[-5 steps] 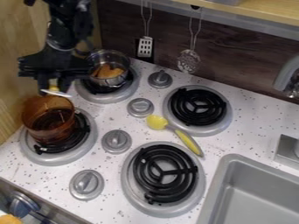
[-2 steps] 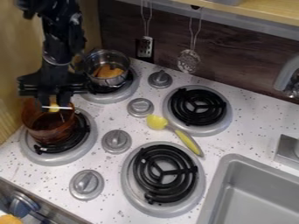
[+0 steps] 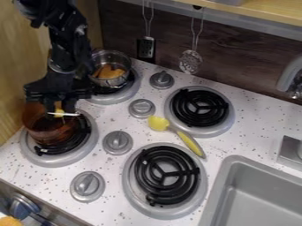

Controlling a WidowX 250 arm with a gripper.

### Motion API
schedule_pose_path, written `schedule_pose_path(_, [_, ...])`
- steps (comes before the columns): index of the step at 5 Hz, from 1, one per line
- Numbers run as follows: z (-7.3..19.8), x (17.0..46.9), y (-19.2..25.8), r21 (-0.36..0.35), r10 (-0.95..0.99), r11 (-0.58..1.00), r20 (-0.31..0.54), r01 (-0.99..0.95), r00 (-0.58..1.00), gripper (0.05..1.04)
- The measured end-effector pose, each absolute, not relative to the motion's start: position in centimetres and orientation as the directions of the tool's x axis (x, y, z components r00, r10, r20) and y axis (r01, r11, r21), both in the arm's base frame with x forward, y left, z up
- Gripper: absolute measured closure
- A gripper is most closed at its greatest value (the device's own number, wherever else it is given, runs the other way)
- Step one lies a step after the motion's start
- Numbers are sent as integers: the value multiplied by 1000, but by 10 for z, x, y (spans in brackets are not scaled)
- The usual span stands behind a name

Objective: Move the white knife with yellow handle from the silver pot to the orange plastic pot below it

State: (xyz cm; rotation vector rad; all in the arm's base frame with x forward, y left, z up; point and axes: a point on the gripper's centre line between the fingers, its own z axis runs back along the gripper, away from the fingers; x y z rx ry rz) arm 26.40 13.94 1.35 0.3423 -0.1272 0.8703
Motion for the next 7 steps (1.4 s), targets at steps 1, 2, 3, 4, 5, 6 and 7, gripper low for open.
schedule_pose_path(1, [14, 261, 140, 258, 736, 579, 243, -773, 632, 449])
schedule_pose_path(2, [17, 258, 141, 280, 761, 539, 243, -794, 602, 179])
schedule_pose_path(3, [25, 258, 136, 319, 757, 528, 243, -787, 607, 84])
schedule_pose_path(4, [44, 263, 130, 329, 754, 524, 249, -785, 608, 84])
schedule_pose_path(5, [61, 274, 116, 248, 710, 629, 202, -737, 675, 84])
schedule_pose_path(6, [61, 287, 99, 158, 571, 791, 158, -591, 806, 83])
schedule_pose_path(7, [63, 303, 76, 87, 394, 908, 155, -410, 906, 83])
